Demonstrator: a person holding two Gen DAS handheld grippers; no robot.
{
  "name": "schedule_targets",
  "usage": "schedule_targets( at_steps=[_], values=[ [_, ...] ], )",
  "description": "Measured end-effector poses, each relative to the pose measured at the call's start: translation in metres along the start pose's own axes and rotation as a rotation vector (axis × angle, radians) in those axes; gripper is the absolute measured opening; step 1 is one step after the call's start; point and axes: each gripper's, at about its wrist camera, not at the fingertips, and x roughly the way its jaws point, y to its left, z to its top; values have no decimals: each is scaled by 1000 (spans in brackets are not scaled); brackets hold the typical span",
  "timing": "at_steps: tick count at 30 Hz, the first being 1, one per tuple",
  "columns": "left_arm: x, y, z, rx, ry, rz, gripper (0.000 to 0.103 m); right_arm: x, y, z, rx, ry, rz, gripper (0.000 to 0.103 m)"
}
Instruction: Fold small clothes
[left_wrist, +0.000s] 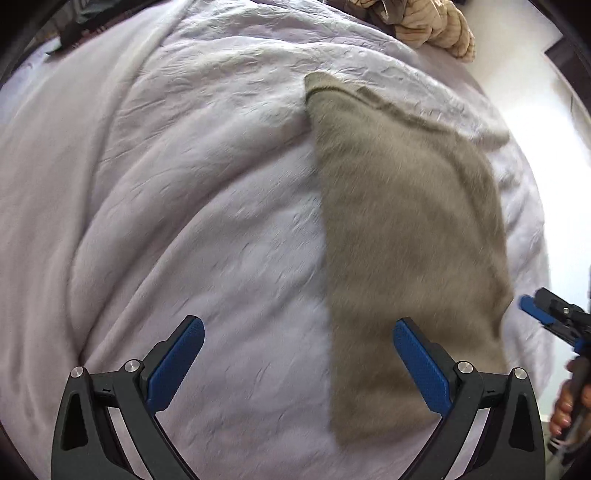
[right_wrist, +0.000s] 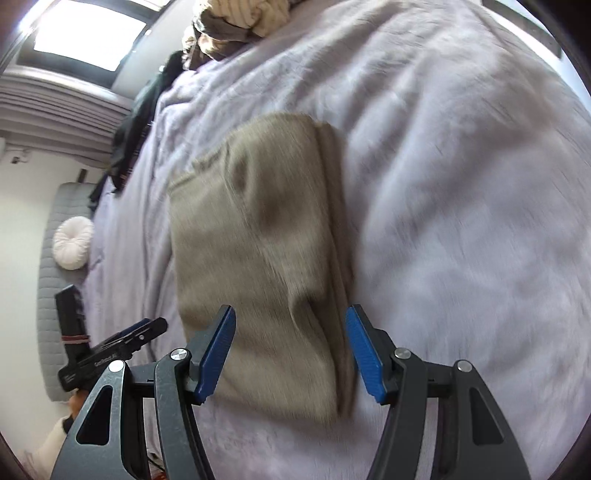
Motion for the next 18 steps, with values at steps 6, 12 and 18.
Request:
schedule_targets(
  at_steps=[6,12,18],
  values=[
    [31,-10,30,-3,33,-133,103,42,-22,41,22,74,68,79],
    [55,-29,35,16,71,-184,103,72,-25,55,79,146,197,80],
    [70,-47,46,39,73,-203,103,72,-4,59,-41,188,266,84]
  ],
)
